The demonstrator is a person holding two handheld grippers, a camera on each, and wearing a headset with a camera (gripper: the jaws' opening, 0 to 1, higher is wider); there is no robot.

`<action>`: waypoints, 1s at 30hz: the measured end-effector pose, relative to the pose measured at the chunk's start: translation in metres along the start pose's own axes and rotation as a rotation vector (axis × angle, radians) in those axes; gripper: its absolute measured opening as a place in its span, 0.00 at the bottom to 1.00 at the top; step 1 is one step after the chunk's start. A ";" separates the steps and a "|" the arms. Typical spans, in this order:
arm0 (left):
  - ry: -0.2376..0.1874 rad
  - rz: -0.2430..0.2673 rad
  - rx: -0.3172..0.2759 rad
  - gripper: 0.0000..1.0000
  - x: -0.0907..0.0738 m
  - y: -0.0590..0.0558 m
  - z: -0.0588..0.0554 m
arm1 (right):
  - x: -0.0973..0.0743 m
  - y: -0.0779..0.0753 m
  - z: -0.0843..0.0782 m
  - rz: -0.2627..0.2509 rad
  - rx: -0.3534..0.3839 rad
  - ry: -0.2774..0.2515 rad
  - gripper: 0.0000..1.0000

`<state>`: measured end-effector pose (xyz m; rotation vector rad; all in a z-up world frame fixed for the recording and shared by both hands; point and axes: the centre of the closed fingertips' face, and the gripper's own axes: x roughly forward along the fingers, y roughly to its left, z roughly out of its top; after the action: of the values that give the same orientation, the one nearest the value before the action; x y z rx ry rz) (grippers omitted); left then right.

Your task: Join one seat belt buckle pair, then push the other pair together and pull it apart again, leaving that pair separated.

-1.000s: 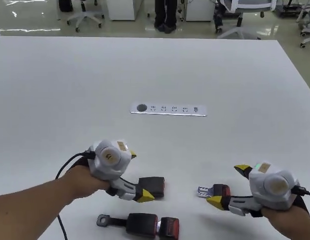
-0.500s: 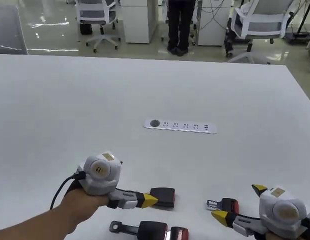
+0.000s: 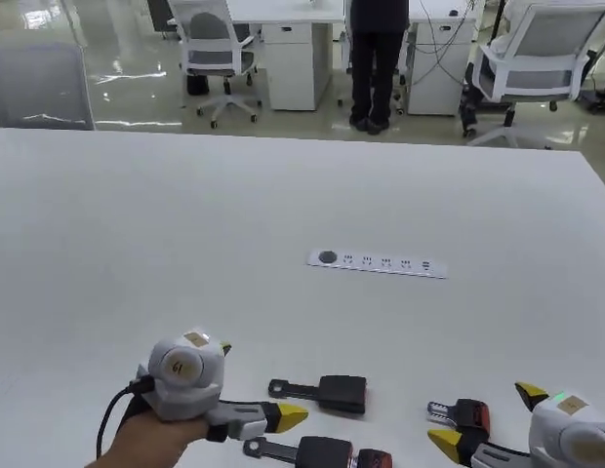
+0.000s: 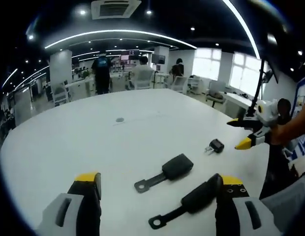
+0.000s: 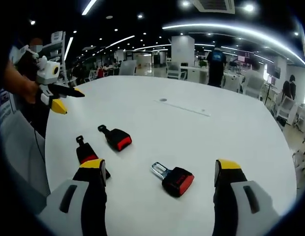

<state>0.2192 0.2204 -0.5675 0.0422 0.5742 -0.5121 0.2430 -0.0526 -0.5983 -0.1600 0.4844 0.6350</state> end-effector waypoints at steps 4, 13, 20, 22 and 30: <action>-0.019 0.023 -0.022 1.00 -0.016 0.005 -0.002 | -0.007 0.007 0.000 -0.013 0.010 -0.012 0.91; -0.048 0.031 -0.008 1.00 -0.042 0.009 -0.010 | -0.030 0.024 -0.003 -0.033 0.009 -0.031 0.93; -0.038 0.033 -0.016 1.00 -0.049 0.004 -0.025 | -0.048 0.031 -0.004 -0.057 0.025 -0.049 0.94; -0.040 0.035 -0.018 1.00 -0.050 0.005 -0.027 | -0.054 0.037 -0.005 -0.065 0.023 -0.055 0.95; -0.011 0.036 -0.044 0.97 -0.056 -0.002 -0.036 | -0.068 0.035 -0.014 -0.100 0.071 -0.072 0.95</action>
<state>0.1591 0.2504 -0.5682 0.0079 0.5728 -0.4640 0.1696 -0.0645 -0.5777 -0.0933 0.4260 0.5234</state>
